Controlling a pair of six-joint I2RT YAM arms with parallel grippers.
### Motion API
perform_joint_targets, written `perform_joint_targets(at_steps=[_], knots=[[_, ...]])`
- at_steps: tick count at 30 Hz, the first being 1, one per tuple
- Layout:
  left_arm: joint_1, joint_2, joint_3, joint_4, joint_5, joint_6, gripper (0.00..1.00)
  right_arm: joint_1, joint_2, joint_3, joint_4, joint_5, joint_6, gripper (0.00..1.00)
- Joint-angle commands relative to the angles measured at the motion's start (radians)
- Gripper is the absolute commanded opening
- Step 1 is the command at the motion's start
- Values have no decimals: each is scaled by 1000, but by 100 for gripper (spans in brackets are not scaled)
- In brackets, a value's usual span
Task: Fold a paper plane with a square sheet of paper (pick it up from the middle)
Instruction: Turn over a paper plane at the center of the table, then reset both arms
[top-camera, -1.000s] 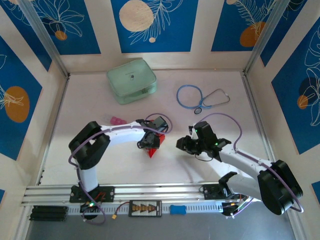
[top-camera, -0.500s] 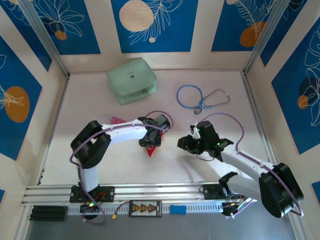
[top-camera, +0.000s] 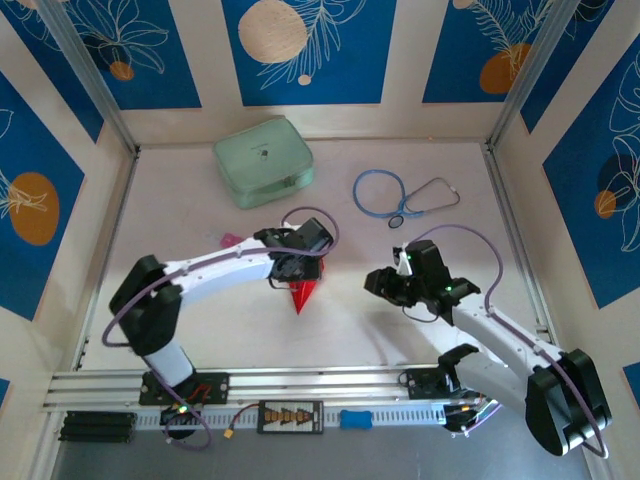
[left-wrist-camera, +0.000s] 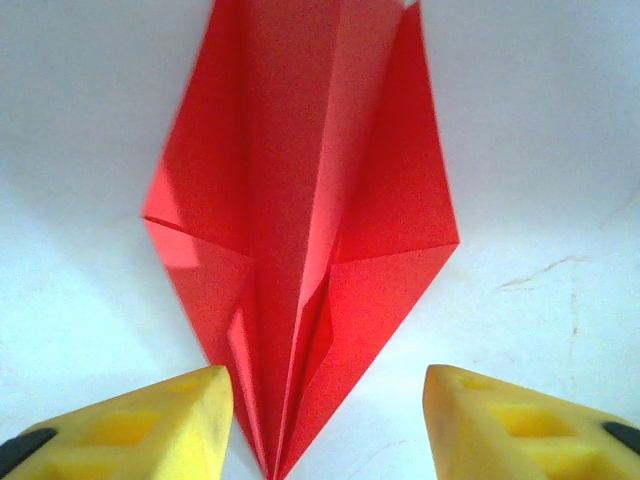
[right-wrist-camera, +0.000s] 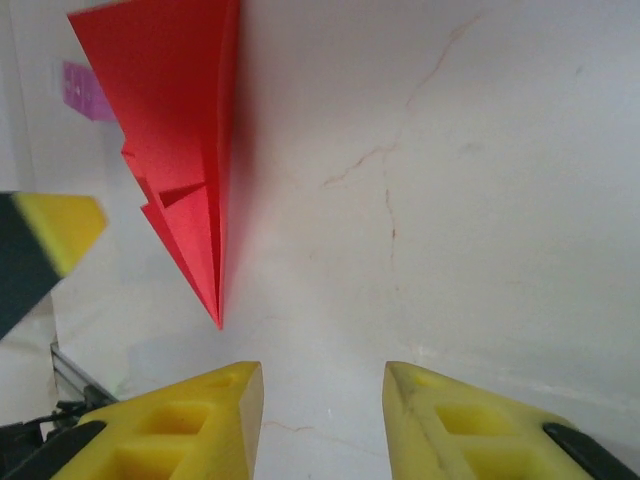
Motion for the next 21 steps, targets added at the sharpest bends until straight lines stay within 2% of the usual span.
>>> perform_joint_targets(at_steps=[1, 3, 7, 11, 13, 18, 21], knots=[[-2, -151, -57, 22, -129, 69, 61, -18, -56, 83, -107, 111, -66, 49], [16, -230, -106, 43, -184, 120, 63, -28, -71, 115, -134, 203, -95, 57], [99, -385, -224, 99, -229, 223, 73, -40, -49, 160, -128, 443, -225, 65], [231, -508, -337, 172, -248, 346, 90, -52, 9, 147, -7, 644, -443, 68], [307, -545, -380, 217, -246, 401, 100, -67, 53, 110, 107, 684, -548, 70], [455, -523, -438, 381, -296, 560, 100, -142, 202, 99, 305, 755, -663, 73], [521, -460, -439, 470, -325, 601, 100, -209, 264, 51, 473, 637, -727, 73]])
